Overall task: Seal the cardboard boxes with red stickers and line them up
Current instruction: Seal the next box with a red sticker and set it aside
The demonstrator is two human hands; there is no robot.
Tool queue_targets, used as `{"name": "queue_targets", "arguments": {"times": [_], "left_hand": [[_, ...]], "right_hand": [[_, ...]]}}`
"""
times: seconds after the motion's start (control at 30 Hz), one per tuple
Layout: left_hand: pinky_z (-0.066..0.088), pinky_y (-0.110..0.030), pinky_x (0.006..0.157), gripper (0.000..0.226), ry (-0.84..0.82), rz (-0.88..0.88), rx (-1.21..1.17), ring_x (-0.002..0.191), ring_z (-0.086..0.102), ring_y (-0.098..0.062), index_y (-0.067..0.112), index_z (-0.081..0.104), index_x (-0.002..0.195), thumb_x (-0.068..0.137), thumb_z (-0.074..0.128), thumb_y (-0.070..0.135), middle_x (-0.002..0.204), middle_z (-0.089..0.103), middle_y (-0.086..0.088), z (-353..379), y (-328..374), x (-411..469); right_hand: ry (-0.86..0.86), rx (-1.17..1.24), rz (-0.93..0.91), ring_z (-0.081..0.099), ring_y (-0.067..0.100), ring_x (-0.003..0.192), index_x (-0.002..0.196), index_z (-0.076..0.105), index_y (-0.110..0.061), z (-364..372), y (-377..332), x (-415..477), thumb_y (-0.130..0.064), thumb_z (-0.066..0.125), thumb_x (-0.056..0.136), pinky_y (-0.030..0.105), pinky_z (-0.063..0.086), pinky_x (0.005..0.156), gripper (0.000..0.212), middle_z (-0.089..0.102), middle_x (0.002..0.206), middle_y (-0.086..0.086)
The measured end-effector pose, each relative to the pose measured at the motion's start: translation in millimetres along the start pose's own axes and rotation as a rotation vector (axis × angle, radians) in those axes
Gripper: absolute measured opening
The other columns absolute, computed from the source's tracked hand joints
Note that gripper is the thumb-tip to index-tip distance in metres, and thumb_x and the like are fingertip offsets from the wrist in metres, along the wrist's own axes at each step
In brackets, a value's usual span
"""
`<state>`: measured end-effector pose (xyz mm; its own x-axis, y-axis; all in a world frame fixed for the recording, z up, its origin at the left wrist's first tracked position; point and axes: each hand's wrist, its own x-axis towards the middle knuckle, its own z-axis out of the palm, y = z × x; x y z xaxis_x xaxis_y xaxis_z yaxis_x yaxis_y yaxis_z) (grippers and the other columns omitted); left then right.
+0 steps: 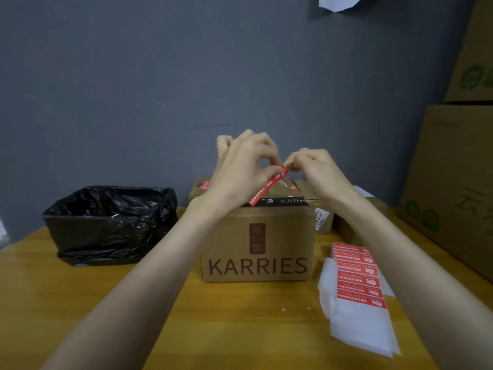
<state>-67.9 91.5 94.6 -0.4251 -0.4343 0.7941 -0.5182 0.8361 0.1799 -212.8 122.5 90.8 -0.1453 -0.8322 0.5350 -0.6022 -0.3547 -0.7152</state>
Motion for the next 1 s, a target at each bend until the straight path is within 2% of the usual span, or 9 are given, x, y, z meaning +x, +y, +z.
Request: {"name": "queue_targets", "arguments": {"times": [0.1,0.27,0.33,0.43,0.5,0.57,0.7,0.87,1.0], "left_hand": [[0.017,-0.03,0.085,0.014,0.03,-0.028,-0.108,0.095,0.051,-0.009,0.021,0.068,0.065,0.077,0.074,0.026,0.085,0.059,0.016,1.5,0.7,-4.2],[0.025,-0.039,0.091,0.012,0.001,-0.034,-0.214,0.089,0.052,-0.005,0.026,0.067,0.063,0.072,0.071,0.033,0.078,0.059,0.02,-0.9,3.4,-9.9],[0.037,-0.03,0.089,0.011,0.105,-0.151,-0.394,0.082,0.056,-0.003,0.026,0.068,0.062,0.071,0.074,0.028,0.074,0.061,0.018,-4.9,2.1,-6.5],[0.045,-0.015,0.072,0.01,0.232,-0.427,-0.687,0.075,0.058,-0.005,0.021,0.071,0.071,0.077,0.075,0.014,0.079,0.068,0.005,-6.2,-2.3,-4.1],[0.048,-0.019,0.076,0.005,0.234,-0.517,-0.746,0.084,0.06,-0.012,0.019,0.072,0.079,0.08,0.072,0.014,0.091,0.071,-0.005,-1.5,-4.6,-8.3],[0.049,-0.028,0.085,0.008,0.231,-0.552,-0.763,0.09,0.061,-0.02,0.021,0.072,0.082,0.081,0.071,0.013,0.096,0.071,-0.008,3.8,-7.9,-14.0],[0.044,-0.045,0.093,0.008,0.228,-0.504,-0.386,0.089,0.06,-0.015,0.031,0.072,0.086,0.084,0.068,0.025,0.098,0.063,0.005,10.8,-23.9,-23.3],[0.021,-0.03,0.085,0.018,0.123,-0.363,0.051,0.104,0.049,-0.013,0.031,0.07,0.103,0.092,0.057,0.026,0.101,0.047,0.01,13.4,-37.6,-31.3],[0.034,-0.036,0.093,0.025,0.109,-0.452,0.088,0.108,0.054,-0.022,0.019,0.065,0.114,0.097,0.047,0.018,0.113,0.058,-0.002,13.5,-44.5,-26.3]], "right_hand": [[0.015,0.225,0.151,0.051,0.009,0.07,0.058,0.063,-0.012,3.6,-1.4,0.3,-0.002,0.042,0.081,0.025,0.041,0.068,0.032,0.058,0.07,0.002],[0.139,-0.046,0.061,0.056,0.011,0.076,0.055,0.065,-0.021,3.9,13.4,-1.2,-0.011,0.045,0.085,0.029,0.041,0.071,0.037,0.062,0.067,-0.004],[0.096,0.024,0.12,0.057,0.013,0.078,0.062,0.068,-0.02,2.5,18.2,-4.5,-0.014,0.043,0.089,0.031,0.043,0.073,0.036,0.064,0.073,0.0],[-0.134,0.379,0.269,0.065,0.018,0.079,0.084,0.069,-0.011,6.1,16.2,-13.8,-0.031,0.041,0.095,0.033,0.049,0.077,0.037,0.07,0.08,0.006],[-0.211,0.459,0.294,0.068,0.018,0.077,0.094,0.067,-0.005,9.6,14.5,-19.3,-0.038,0.049,0.093,0.026,0.052,0.071,0.038,0.071,0.078,0.007],[-0.162,0.468,0.276,0.066,0.015,0.07,0.09,0.067,-0.003,13.6,14.0,-20.9,-0.025,0.059,0.09,0.02,0.052,0.063,0.023,0.068,0.071,0.003],[-0.029,0.341,0.297,0.06,0.01,0.058,0.076,0.067,-0.009,12.4,12.5,-16.7,-0.014,0.066,0.086,0.018,0.049,0.054,0.011,0.063,0.059,-0.001],[0.023,0.076,0.228,0.058,0.002,0.048,0.075,0.069,-0.014,11.0,4.7,-9.4,-0.016,0.07,0.082,0.011,0.042,0.046,0.008,0.067,0.064,0.003],[0.019,-0.051,0.173,0.059,0.003,0.05,0.077,0.07,-0.014,13.1,-0.1,-4.3,-0.021,0.07,0.083,0.006,0.04,0.045,0.009,0.068,0.066,0.003]]}}
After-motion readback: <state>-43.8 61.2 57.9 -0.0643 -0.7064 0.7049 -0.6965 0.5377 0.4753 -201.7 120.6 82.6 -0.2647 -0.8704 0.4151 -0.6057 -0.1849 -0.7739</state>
